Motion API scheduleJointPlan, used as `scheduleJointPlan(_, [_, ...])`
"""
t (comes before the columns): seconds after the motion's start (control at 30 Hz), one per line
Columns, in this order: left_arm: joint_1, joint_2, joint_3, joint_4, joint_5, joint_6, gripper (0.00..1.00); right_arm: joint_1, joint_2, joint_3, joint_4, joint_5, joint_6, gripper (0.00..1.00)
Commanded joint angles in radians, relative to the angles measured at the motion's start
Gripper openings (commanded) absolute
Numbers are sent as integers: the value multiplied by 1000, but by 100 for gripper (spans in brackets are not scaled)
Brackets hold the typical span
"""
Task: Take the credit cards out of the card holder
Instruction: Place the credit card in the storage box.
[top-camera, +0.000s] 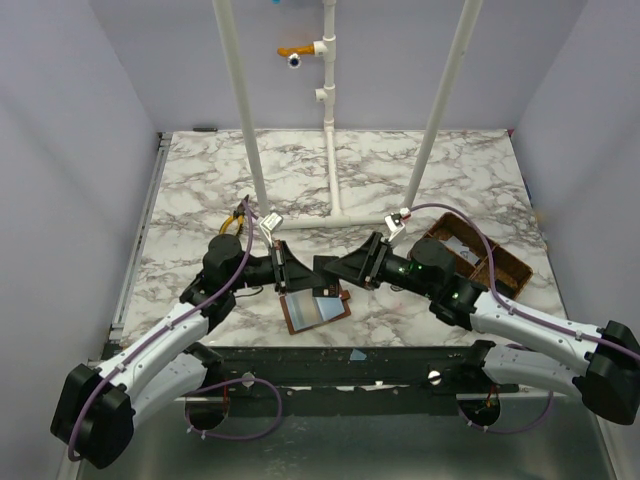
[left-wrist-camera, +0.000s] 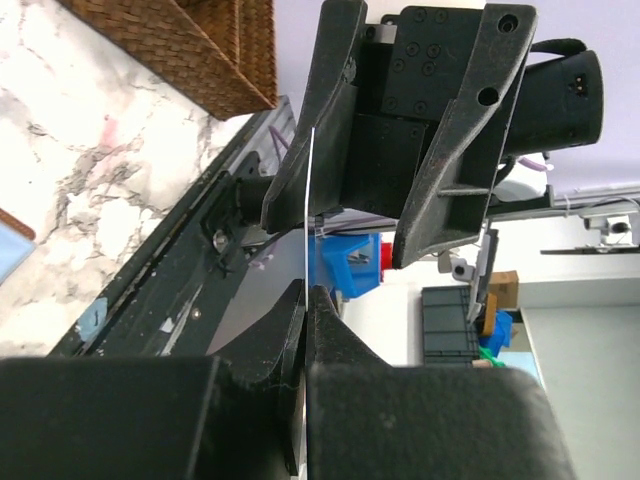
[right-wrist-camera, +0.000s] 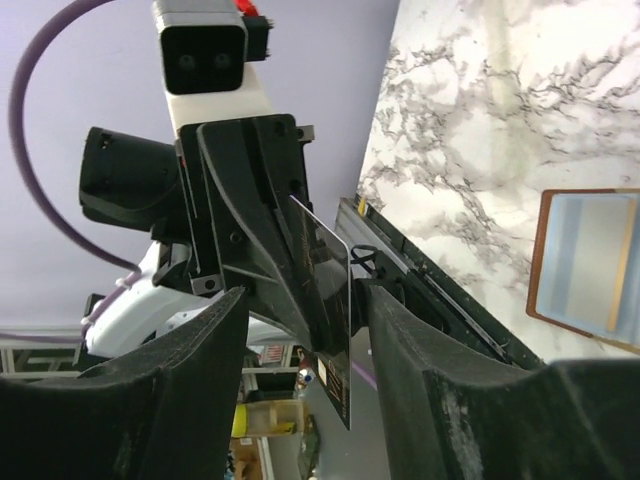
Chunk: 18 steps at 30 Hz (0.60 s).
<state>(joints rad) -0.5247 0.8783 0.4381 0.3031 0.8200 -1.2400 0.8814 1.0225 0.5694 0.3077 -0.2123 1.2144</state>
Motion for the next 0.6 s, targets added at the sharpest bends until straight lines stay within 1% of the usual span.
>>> scheduleJointPlan(0.0, [2,15,-18,161,66,-73,0,-1,-3,1,90,-46,0,51])
scheduleJointPlan(0.13, [2,20,-17,185,76,-87,0,-1,10,5,116,-64,2,39])
scheduleJointPlan(0.23, [2,32,-17,227,91,-106,0,-1,13,7,119,-69,4,32])
scheduleJointPlan(0.47, [2,44,-21,239,109,-106,0,-1,-5,4,97,-51,-4,1])
scheduleJointPlan(0.5, [0,42,-21,239,110,-104,11,-1,-10,3,88,-45,-9,1])
scheduleJointPlan(0.53, [1,38,-21,237,113,-99,24,-1,-17,4,71,-35,-15,1])
scheduleJointPlan(0.57, [0,34,-20,224,112,-90,33,-1,-26,7,57,-24,-20,1])
